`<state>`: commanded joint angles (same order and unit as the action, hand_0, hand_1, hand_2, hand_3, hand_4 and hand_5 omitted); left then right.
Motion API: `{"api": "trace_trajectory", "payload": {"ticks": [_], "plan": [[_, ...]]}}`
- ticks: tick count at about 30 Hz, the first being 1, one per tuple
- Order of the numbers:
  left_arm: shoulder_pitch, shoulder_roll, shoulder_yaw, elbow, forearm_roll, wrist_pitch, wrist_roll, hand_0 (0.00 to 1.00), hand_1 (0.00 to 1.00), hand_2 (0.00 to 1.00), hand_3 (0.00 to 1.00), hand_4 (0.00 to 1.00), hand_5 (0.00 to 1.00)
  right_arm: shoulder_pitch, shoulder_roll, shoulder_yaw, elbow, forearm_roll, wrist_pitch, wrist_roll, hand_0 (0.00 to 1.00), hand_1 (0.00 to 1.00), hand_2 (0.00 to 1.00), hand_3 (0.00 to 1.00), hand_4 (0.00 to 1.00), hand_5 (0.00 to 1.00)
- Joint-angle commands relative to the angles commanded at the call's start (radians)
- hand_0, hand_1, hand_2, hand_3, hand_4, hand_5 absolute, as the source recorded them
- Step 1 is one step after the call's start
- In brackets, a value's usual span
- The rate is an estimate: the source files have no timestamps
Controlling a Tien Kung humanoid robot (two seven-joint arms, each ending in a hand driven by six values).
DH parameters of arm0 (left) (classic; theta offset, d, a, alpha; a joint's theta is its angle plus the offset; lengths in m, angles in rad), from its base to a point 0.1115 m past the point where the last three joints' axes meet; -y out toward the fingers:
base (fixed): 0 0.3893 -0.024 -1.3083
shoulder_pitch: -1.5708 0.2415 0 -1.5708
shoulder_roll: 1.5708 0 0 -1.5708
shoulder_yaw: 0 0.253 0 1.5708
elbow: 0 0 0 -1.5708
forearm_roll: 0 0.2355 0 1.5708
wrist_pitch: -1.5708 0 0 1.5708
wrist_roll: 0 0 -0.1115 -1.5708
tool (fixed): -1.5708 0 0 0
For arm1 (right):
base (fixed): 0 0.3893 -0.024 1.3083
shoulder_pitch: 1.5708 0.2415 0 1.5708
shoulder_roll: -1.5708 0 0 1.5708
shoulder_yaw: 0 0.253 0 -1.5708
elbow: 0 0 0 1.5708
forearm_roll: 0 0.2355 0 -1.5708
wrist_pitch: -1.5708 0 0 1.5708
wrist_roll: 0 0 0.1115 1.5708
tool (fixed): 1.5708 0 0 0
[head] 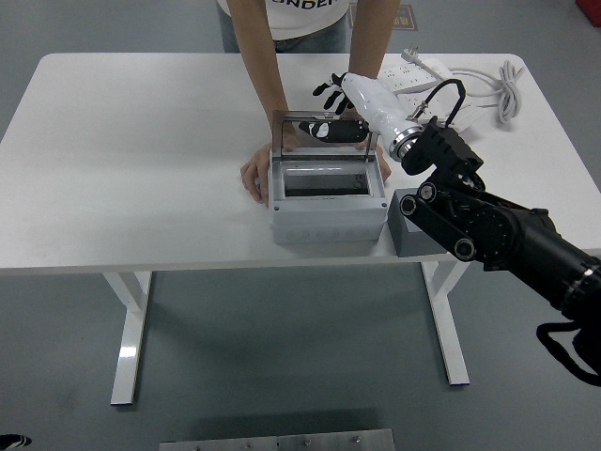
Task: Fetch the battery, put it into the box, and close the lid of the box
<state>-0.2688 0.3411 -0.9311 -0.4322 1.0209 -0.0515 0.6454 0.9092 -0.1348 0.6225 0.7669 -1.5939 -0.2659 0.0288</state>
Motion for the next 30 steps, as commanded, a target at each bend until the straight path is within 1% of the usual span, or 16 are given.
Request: {"api": "trace_trajectory", "payload": {"ticks": [1,2,6,7,12,13,18,19,30], "plan": [[-0.002,0.000,-0.001,0.000,0.003,-0.001,0.000,0.854,0.898,0.839,0.791,0.839,0.491,-0.001,0.004,0.003,-0.009,0.007,0.004,0.005,0.533,0.468,0.533,0.655,0.859,0.506],[-0.002,0.000,-0.002,0.000,0.005,-0.002,0.000,0.854,0.898,0.839,0.791,0.839,0.491,-0.001,0.006,0.005,-0.015,0.012,0.008,0.008,0.682,0.630,0.627,0.698,0.855,0.651],[-0.003,0.000,-0.005,0.000,0.009,-0.002,0.000,0.854,0.898,0.839,0.791,0.839,0.491,-0.001,0.010,0.012,-0.029,0.026,0.016,0.014,0.682,0.630,0.627,0.698,0.855,0.651],[-0.003,0.000,-0.005,-0.001,0.009,-0.002,0.000,0.854,0.898,0.838,0.791,0.839,0.491,-0.002,0.009,0.013,-0.031,0.029,0.016,0.015,0.961,0.828,0.778,0.837,0.961,0.998],[-0.002,0.000,-0.005,-0.001,0.009,0.000,0.000,0.854,0.898,0.838,0.791,0.839,0.491,-0.002,0.009,0.009,-0.036,0.032,0.015,0.011,0.961,0.828,0.778,0.837,0.961,0.998],[-0.002,0.000,-0.006,-0.001,0.009,0.000,0.000,0.855,0.897,0.834,0.788,0.839,0.490,-0.002,0.009,0.008,-0.036,0.032,0.013,0.010,0.998,0.879,0.829,0.888,0.994,0.998],[-0.004,0.000,-0.006,-0.001,0.009,0.000,0.000,0.855,0.897,0.834,0.788,0.839,0.490,0.000,0.011,0.000,-0.037,0.027,0.006,0.003,0.998,0.879,0.829,0.888,0.994,0.998],[-0.004,-0.001,-0.006,-0.001,0.009,0.000,0.000,0.855,0.897,0.834,0.788,0.838,0.492,0.000,0.011,-0.002,-0.037,0.025,0.005,0.001,0.998,0.893,0.838,0.894,0.998,0.998],[0.004,-0.002,-0.004,-0.003,0.006,0.001,0.000,0.855,0.896,0.834,0.790,0.839,0.492,0.010,0.005,-0.014,-0.035,0.023,-0.010,-0.003,0.998,0.887,0.832,0.888,0.998,0.998]]}}
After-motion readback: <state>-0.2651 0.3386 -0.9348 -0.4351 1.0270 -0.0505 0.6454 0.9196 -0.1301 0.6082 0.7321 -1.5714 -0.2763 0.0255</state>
